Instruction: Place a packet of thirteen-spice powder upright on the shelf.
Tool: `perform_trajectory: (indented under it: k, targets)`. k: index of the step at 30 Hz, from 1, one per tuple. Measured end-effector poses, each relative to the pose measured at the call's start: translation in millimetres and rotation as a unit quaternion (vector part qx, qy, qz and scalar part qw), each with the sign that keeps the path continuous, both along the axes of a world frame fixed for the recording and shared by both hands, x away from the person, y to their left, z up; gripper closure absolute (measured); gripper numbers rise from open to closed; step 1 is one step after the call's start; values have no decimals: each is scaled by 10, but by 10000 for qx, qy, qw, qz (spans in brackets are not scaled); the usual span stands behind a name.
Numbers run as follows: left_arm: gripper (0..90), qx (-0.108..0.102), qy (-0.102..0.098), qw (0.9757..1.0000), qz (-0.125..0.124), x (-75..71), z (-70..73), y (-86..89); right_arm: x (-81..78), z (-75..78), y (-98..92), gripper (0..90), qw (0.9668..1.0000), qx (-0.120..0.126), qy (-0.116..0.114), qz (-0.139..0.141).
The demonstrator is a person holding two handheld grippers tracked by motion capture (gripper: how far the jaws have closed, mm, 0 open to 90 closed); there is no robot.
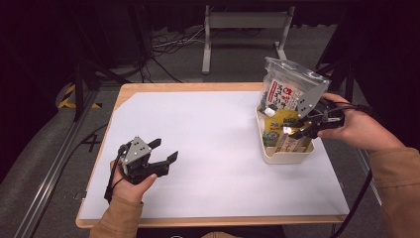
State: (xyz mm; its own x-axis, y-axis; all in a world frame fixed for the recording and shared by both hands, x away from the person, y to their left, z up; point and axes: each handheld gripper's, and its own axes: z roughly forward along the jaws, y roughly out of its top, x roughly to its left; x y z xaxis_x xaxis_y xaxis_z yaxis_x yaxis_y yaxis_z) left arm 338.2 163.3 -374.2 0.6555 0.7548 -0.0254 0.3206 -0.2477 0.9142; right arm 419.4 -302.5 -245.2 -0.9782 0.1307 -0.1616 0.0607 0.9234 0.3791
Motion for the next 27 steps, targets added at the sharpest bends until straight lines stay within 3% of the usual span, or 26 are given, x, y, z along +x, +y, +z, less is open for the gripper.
perform_trajectory:
  k: [7, 16, 22, 27]
  targets:
    - [291, 10, 17, 10000, -8, 2, -1, -8, 14, -19, 8, 686, 9999, -57, 114, 68]
    - [291, 19, 20, 10000, -6, 9, -10, -1, 46, -201, 41, 682, 9995, -252, 174, 8]
    - [291, 51, 16, 10000, -8, 11, -10, -3, 29, -229, 32, 675, 9996, -270, -34, 31]
    - [291, 47, 27, 10000, -17, 15, -13, -7, -57, -245, 80, 678, 9985, -479, -255, 120]
